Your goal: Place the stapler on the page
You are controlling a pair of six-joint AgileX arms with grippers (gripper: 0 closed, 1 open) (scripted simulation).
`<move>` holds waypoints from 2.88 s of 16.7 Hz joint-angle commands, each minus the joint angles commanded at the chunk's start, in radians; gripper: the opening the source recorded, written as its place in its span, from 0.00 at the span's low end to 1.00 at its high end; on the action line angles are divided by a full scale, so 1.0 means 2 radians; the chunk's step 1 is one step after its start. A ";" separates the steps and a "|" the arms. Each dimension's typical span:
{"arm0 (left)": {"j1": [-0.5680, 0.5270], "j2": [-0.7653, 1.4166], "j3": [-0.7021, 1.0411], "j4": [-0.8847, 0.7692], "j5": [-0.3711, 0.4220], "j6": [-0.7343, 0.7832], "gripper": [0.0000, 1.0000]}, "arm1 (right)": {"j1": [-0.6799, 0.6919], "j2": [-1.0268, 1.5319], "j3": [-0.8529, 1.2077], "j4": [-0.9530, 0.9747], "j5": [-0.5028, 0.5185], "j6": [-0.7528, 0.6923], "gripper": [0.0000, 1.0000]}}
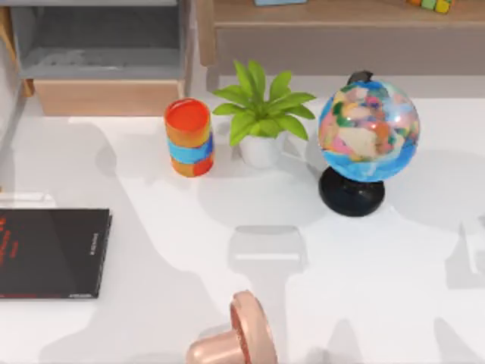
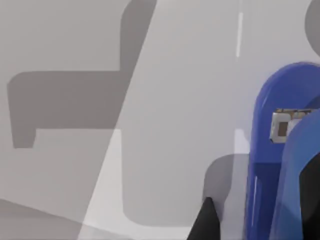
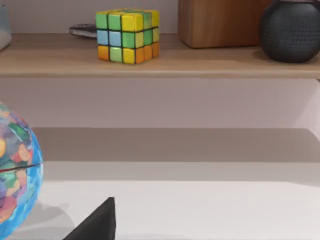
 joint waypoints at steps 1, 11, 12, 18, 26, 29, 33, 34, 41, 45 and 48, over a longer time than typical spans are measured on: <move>0.000 0.000 0.000 0.000 0.000 0.000 0.17 | 0.000 0.000 0.000 0.000 0.000 0.000 1.00; 0.000 0.000 0.000 0.000 0.000 0.000 0.00 | 0.000 0.000 0.000 0.000 0.000 0.000 1.00; 0.002 -0.001 0.000 0.000 0.000 0.001 0.00 | 0.000 0.000 0.000 0.000 0.000 0.000 1.00; 0.005 -0.062 -0.025 0.005 -0.004 0.004 0.00 | 0.000 0.000 0.000 0.000 0.000 0.000 1.00; -0.054 -0.265 -0.186 0.052 -0.015 0.020 0.00 | 0.000 0.000 0.000 0.000 0.000 0.000 1.00; -0.087 -0.345 -0.278 0.070 -0.018 0.020 0.00 | 0.000 0.000 0.000 0.000 0.000 0.000 1.00; -0.128 -0.430 -0.412 0.095 -0.017 0.014 0.00 | 0.000 0.000 0.000 0.000 0.000 0.000 1.00; -0.137 -0.446 -0.444 0.102 -0.017 0.011 0.00 | 0.000 0.000 0.000 0.000 0.000 0.000 1.00; -0.172 -0.497 -0.629 0.156 -0.011 -0.004 0.00 | 0.000 0.000 0.000 0.000 0.000 0.000 1.00; -0.176 -0.497 -0.669 0.172 -0.008 -0.008 0.00 | 0.000 0.000 0.000 0.000 0.000 0.000 1.00; -0.176 -0.497 -0.669 0.172 -0.008 -0.008 0.00 | 0.000 0.000 0.000 0.000 0.000 0.000 1.00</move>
